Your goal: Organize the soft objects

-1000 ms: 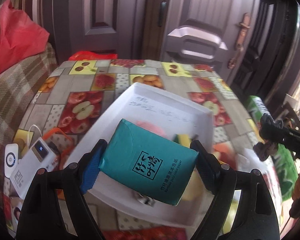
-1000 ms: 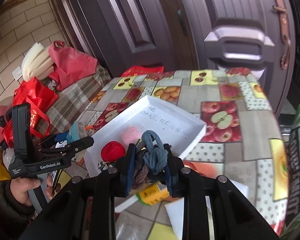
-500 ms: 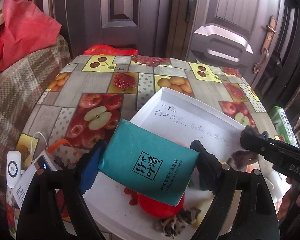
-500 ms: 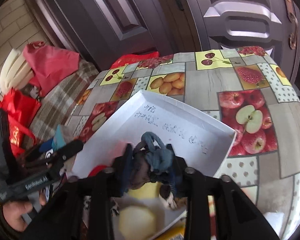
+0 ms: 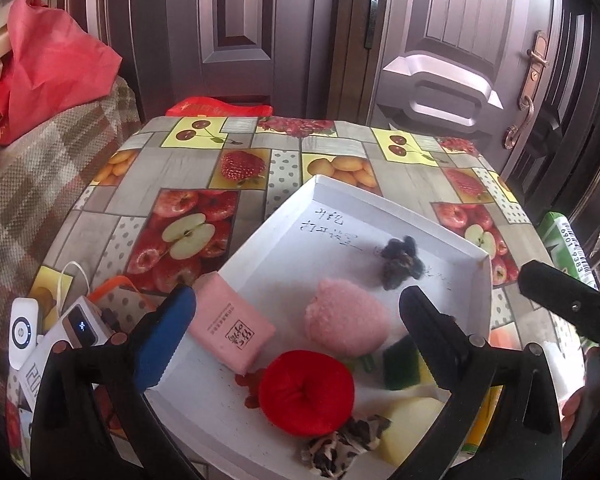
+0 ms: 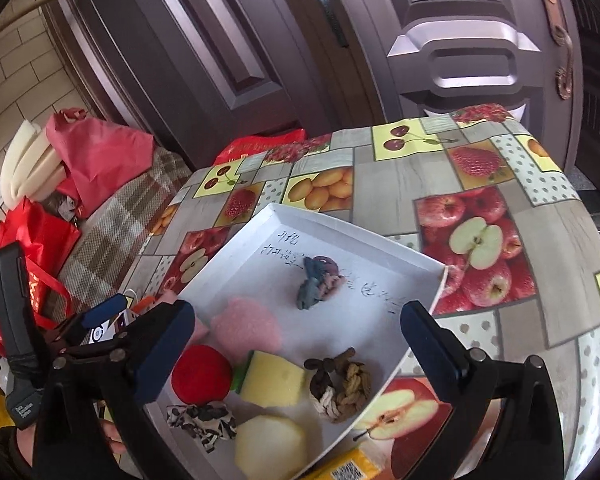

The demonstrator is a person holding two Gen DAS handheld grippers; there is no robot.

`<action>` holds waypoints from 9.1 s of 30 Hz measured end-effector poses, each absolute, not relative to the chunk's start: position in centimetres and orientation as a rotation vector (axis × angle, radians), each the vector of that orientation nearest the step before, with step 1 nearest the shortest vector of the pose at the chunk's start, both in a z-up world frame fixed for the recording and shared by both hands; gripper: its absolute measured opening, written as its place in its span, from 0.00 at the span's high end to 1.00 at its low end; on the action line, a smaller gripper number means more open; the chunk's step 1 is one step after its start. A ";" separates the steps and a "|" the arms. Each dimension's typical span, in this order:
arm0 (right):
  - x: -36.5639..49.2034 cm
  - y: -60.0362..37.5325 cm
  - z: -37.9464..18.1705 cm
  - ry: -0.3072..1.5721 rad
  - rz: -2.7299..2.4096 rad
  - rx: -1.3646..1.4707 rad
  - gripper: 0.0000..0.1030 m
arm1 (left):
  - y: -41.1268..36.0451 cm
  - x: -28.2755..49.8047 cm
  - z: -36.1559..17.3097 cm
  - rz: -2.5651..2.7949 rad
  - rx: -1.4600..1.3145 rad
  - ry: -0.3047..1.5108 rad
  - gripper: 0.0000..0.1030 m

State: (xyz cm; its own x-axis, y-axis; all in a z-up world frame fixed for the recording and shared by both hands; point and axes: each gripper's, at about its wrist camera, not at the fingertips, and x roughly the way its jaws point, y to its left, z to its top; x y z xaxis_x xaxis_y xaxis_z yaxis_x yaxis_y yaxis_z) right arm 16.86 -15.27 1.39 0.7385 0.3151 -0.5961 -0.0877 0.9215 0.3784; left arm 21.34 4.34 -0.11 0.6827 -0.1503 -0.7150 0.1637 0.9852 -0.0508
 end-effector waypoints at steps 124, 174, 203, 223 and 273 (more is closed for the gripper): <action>-4.5 -27.6 2.9 0.728 -0.490 0.521 0.00 | -11.3 2.5 -11.6 -0.799 0.507 0.834 0.01; -5.1 -26.8 4.2 0.630 -0.323 0.566 0.00 | -11.3 2.5 -11.6 -0.799 0.509 0.833 0.01; -7.0 -28.2 3.5 0.607 -0.186 0.620 0.00 | -11.3 2.4 -11.6 -0.799 0.510 0.832 0.01; -2.2 -29.7 0.6 0.723 -0.063 0.398 0.00 | -12.1 2.3 -11.5 -0.764 0.501 0.850 0.01; -2.3 -35.7 -2.0 0.740 0.040 0.568 0.47 | -14.5 4.5 -5.6 -0.838 0.349 1.049 0.01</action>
